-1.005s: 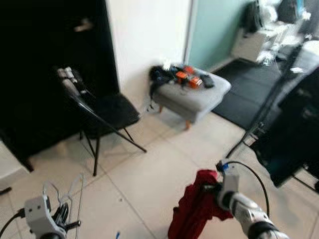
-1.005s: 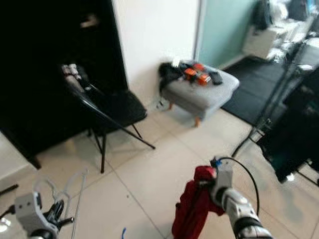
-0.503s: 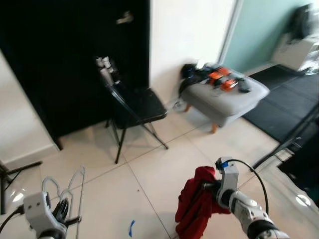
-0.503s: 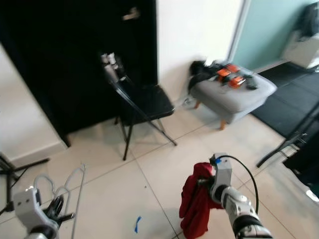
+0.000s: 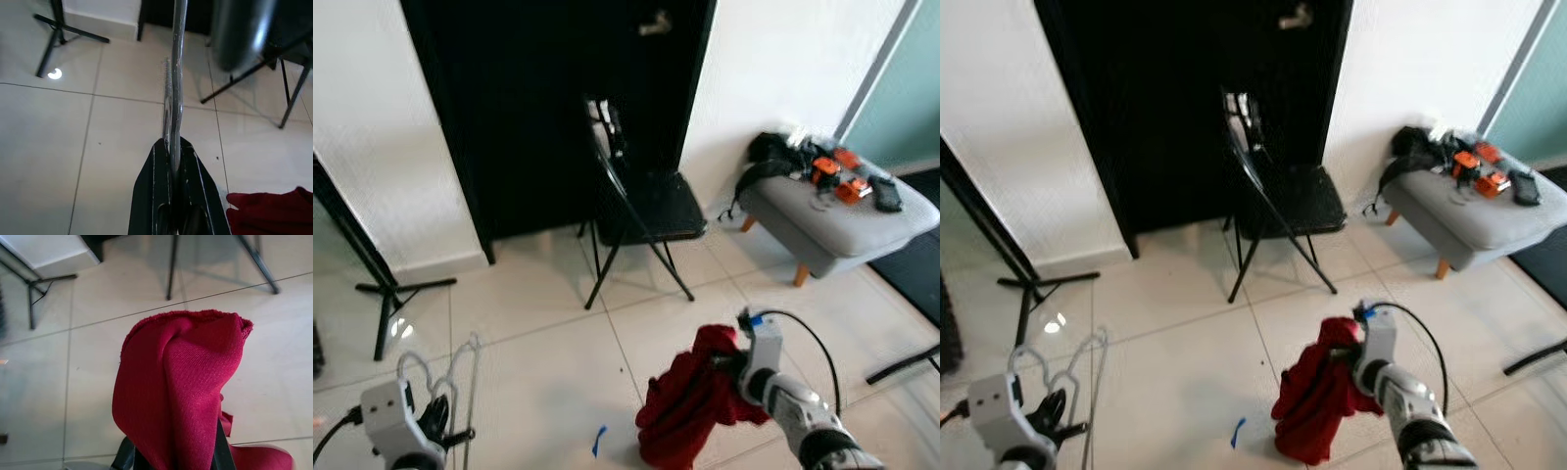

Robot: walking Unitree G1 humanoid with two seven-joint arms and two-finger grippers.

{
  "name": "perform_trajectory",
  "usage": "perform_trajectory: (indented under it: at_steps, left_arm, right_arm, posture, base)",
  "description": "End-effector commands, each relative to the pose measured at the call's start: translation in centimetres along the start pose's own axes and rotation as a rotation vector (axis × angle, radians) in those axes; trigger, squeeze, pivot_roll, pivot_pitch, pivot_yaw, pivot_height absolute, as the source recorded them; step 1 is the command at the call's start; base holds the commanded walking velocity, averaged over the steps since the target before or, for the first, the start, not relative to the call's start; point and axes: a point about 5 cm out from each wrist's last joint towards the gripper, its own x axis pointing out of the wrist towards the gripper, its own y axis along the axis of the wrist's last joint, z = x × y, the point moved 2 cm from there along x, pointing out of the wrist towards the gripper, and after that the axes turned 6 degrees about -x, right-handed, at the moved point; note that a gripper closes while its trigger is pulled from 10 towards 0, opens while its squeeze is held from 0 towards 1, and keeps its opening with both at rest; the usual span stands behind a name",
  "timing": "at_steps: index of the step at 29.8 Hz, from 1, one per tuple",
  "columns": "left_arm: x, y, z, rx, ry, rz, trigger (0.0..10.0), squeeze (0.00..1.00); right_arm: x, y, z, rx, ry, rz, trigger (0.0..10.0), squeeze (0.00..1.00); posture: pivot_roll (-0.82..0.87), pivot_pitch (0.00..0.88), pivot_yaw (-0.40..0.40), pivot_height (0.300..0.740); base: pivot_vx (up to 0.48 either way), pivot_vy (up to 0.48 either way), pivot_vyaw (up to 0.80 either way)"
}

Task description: Hang hanger

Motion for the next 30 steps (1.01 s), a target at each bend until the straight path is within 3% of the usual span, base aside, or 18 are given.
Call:
perform_trajectory:
  at_steps: [1, 30]
  left_arm:
    - [-0.42, -0.60, -0.43, 0.009, 0.018, -0.031, 10.0, 0.00]
    - [-0.64, -0.44, -0.53, 0.006, 0.014, -0.044, 10.0, 0.00]
  right_arm:
    - [-0.22, -0.38, 0.21, 0.000, -0.003, -0.012, 10.0, 0.00]
    - [-0.33, -0.28, 0.40, 0.001, 0.000, -0.009, 10.0, 0.00]
  posture:
    - [-0.01, 0.133, -0.070, 0.740]
    - [-0.01, 0.168, -0.061, 0.740]
  base:
    - [0.000, 0.000, 0.71]
    - [0.000, 0.000, 0.71]
